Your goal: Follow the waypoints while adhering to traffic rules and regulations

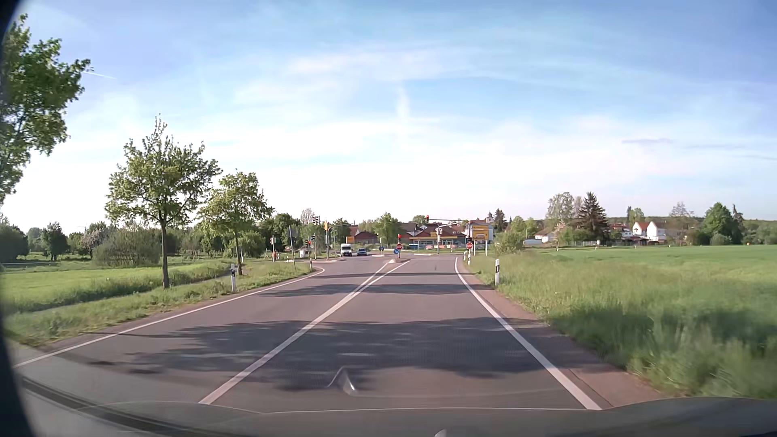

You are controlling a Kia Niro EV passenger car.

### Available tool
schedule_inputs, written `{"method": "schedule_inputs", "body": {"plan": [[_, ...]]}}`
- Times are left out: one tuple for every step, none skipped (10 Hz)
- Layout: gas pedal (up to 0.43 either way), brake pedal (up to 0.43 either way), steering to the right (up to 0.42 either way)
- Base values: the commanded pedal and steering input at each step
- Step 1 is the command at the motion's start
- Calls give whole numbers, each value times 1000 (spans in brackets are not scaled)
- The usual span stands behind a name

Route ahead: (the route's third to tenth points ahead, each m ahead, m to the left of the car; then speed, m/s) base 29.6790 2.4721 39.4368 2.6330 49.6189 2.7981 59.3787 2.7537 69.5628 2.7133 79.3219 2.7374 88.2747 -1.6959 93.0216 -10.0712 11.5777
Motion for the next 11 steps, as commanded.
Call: {"method": "schedule_inputs", "body": {"plan": [[0, 213, 6], [0, 213, 6], [0, 220, 6], [0, 213, 6], [0, 220, 7], [0, 220, 7], [0, 226, 8], [0, 220, 8], [0, 226, 8], [0, 226, 8], [0, 226, 9]]}}
